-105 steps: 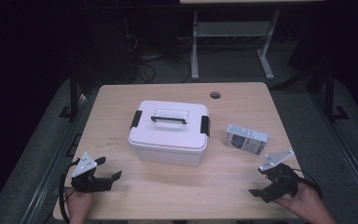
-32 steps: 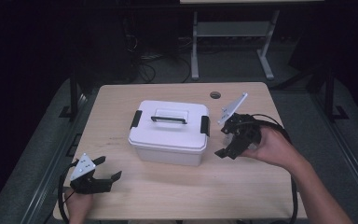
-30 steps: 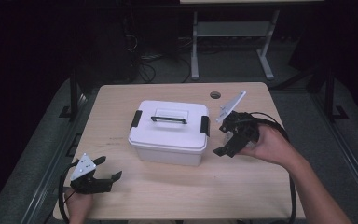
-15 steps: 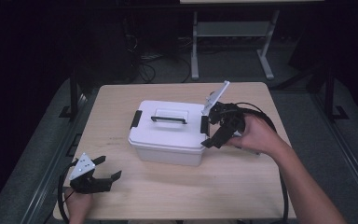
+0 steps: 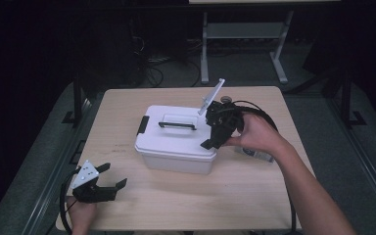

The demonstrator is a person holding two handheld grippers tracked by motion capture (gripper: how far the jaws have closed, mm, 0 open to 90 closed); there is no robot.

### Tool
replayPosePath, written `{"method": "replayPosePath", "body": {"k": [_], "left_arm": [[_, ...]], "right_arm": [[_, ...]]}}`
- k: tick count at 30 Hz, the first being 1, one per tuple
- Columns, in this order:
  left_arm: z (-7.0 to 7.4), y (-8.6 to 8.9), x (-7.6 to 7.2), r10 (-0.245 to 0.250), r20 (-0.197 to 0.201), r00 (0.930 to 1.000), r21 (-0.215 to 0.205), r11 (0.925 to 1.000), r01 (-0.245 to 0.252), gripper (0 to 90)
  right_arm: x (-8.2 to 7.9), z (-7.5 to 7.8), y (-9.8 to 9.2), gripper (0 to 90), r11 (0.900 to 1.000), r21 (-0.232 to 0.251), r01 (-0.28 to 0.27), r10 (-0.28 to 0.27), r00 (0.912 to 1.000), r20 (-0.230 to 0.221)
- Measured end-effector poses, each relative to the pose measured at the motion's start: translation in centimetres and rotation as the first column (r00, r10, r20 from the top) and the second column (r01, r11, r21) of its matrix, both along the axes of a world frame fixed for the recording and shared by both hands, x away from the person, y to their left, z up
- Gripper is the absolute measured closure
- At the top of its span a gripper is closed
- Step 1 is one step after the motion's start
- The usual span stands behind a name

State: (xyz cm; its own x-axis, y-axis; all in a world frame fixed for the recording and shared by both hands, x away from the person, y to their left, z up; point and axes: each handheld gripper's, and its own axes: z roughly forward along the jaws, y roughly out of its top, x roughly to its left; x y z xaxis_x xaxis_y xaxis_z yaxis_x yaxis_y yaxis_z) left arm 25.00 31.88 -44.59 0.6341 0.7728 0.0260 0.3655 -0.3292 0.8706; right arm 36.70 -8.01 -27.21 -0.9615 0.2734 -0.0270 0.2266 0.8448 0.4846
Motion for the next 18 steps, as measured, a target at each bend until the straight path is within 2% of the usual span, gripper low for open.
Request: {"method": "replayPosePath", "body": {"k": [11,18], "left_arm": [[0.0,0.0,0.0,0.0,0.002,1.0,-0.001,1.0,0.0,13.6],[0.0,0.4,0.1,0.009,-0.001,1.0,-0.019,0.9998,-0.009,13.6]], "right_arm": [[1.3,0.3,1.8,22.7,1.0,-0.015,-0.008,0.008,1.0,0.0],[2.0,0.4,3.0,23.9,1.0,-0.016,-0.017,0.017,0.9998,0.0]]}}
